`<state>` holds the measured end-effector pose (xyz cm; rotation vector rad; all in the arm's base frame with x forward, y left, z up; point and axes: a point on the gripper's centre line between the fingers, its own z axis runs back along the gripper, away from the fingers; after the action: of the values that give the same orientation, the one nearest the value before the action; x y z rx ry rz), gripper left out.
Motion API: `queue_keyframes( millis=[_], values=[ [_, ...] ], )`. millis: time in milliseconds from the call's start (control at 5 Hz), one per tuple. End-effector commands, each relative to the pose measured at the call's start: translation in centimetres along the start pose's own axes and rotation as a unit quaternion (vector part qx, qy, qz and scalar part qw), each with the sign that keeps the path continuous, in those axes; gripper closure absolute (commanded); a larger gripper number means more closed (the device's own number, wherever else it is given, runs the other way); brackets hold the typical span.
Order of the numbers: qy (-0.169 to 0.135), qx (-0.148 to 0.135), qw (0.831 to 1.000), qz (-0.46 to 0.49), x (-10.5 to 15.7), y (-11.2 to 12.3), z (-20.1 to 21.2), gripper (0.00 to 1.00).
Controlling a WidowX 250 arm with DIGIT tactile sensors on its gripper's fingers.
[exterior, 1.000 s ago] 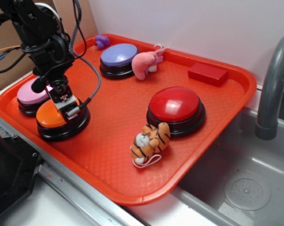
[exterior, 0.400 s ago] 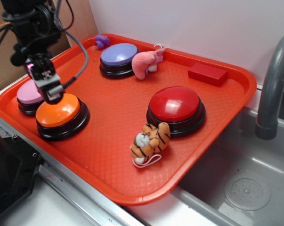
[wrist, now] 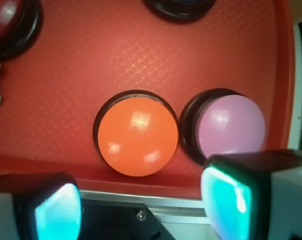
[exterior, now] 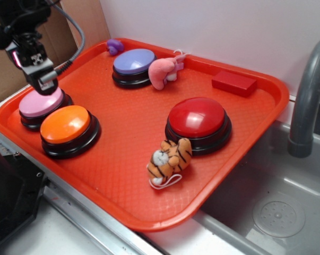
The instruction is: Push the orange button.
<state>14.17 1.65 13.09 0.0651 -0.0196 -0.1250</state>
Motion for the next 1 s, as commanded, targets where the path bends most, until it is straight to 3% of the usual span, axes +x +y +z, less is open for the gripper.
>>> queue_keyframes(
  millis=[0, 800],
  values=[
    [-0.024, 0.008, 1.000, 0.016, 0.56, 0.54, 2.01, 0.00],
    [-0.025, 0.005, 0.999, 0.020, 0.80, 0.65, 2.21, 0.00]
  ],
)
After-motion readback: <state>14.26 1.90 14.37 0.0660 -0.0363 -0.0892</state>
